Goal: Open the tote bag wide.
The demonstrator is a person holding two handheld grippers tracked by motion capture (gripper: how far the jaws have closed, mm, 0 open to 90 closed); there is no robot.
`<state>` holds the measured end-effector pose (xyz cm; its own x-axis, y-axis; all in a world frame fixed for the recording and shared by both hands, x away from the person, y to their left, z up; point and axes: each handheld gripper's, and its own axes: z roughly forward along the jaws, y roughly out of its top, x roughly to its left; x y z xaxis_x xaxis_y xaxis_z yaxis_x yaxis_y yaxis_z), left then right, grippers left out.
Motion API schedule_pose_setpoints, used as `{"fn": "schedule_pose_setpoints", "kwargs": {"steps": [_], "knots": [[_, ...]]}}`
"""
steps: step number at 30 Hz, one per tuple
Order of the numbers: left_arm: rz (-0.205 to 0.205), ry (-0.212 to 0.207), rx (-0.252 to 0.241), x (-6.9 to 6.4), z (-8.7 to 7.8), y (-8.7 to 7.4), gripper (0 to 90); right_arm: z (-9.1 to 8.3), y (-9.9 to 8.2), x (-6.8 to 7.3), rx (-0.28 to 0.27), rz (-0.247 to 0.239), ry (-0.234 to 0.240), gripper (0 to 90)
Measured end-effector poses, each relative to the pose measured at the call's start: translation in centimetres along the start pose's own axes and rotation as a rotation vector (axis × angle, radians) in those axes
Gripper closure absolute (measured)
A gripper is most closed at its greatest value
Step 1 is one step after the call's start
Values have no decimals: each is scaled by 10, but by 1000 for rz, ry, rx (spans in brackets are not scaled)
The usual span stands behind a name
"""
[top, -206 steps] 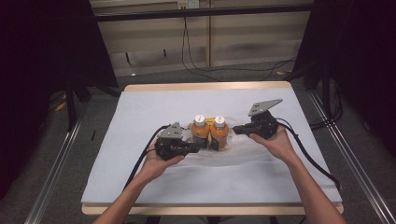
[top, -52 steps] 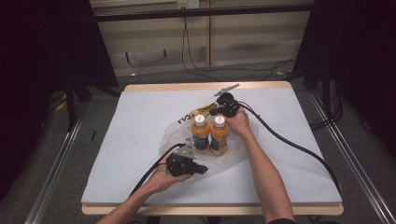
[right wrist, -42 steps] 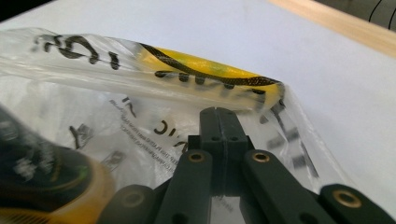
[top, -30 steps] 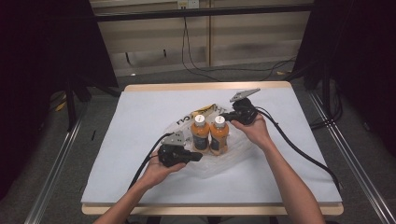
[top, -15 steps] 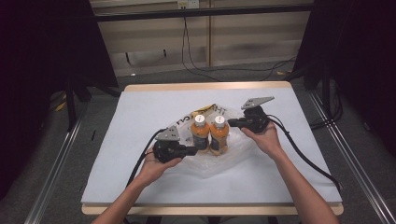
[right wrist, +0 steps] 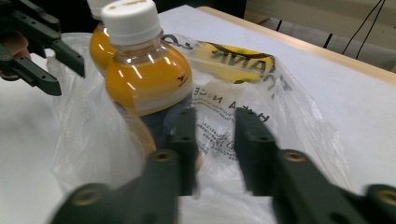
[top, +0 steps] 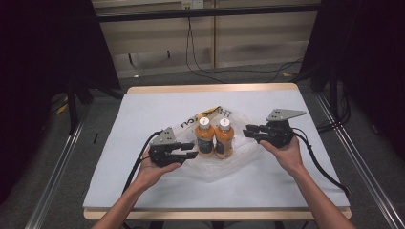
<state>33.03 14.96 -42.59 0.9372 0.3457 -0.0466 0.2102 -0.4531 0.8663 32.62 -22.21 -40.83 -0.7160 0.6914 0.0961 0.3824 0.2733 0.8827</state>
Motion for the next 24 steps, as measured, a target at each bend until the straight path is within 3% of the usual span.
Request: {"fn": "schedule_pose_setpoints", "kwargs": {"steps": [2,8,15,18,24], "knots": [[-6,18,-7,1,-5,-1,482,-8,-2,1,-8,8,1,605],[-16,88,-14,1,-17,-3,286,-29,-11,8,-30,31,-27,418],[-18,126,-20,-8,-36,-9,169,-50,-26,19,-48,53,-45,194],[-32,114,0,-9,-43,-16,131,-57,-32,21,-50,87,-48,114],[-76,178,-6,-13,-66,-35,91,-71,-52,22,-45,124,-92,71]]}}
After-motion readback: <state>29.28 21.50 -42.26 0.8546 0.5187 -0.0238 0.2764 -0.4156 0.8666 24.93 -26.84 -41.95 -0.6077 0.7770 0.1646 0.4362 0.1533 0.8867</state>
